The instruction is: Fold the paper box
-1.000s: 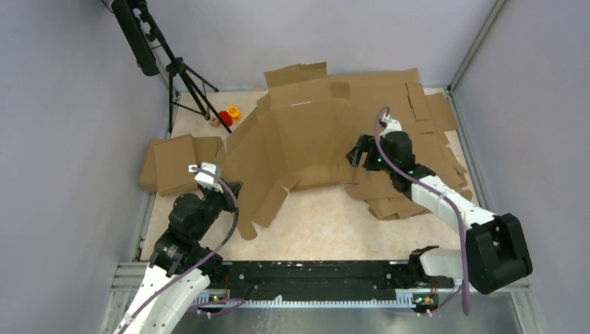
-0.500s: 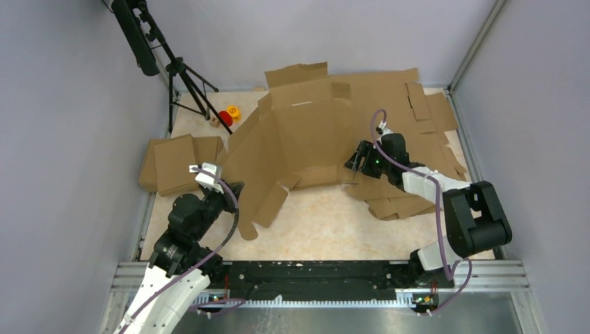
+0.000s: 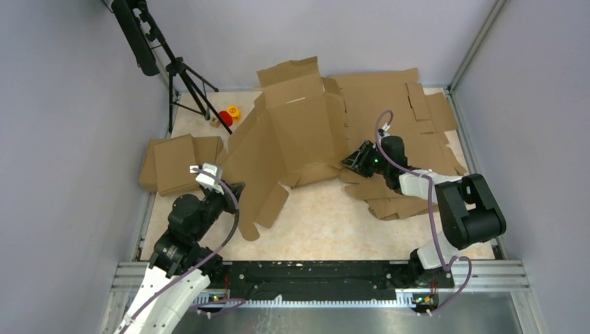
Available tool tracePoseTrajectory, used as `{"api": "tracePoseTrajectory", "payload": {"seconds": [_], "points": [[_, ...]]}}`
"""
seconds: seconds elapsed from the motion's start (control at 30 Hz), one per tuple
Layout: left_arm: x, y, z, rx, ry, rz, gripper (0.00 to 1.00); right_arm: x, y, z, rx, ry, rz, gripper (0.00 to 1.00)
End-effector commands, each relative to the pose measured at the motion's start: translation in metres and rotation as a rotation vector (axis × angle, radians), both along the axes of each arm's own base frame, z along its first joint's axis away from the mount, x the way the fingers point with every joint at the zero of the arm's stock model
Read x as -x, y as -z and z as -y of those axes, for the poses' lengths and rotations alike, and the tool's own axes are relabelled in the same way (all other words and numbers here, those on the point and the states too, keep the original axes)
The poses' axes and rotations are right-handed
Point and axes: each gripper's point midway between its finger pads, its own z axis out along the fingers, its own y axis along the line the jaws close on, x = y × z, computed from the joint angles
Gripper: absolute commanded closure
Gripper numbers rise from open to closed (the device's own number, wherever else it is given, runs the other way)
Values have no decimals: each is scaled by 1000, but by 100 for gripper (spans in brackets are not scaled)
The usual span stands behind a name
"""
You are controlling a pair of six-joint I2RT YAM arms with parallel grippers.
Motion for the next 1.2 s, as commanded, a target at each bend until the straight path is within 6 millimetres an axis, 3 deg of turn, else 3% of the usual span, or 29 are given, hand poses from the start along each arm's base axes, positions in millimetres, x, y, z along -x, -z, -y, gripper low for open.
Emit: {"api": "tracePoseTrajectory", "payload": {"seconds": [0.0, 0.07, 0.33, 0.43, 0.63, 0.73, 0.83, 0.93, 1.17], "points": [[1, -13, 6, 11, 38, 60, 100, -7, -33, -10, -125, 6, 68, 64], [1, -14, 7, 12, 43, 63, 100, -7, -32, -10, -115, 4, 66, 69], [1, -14, 8, 13, 50, 64, 100, -8, -19, -8, -71, -8, 46, 71], [1, -15, 7, 12, 47, 67, 100, -9, -28, 0, 0, -10, 98, 63], [1, -16, 7, 13, 43, 68, 100, -22, -43, 36, 273, 27, 214, 41], [1, -15, 7, 14, 45, 66, 100, -34, -42, 46, 283, 76, 220, 31], [1, -15, 7, 14, 45, 65, 100, -44, -41, 41, 262, 55, 254, 25], [1, -15, 7, 17, 45, 64, 100, -53, -34, 38, 303, 3, 313, 25], [1, -14, 8, 17, 48, 58, 100, -56, -17, 11, 270, -159, 336, 38]]}}
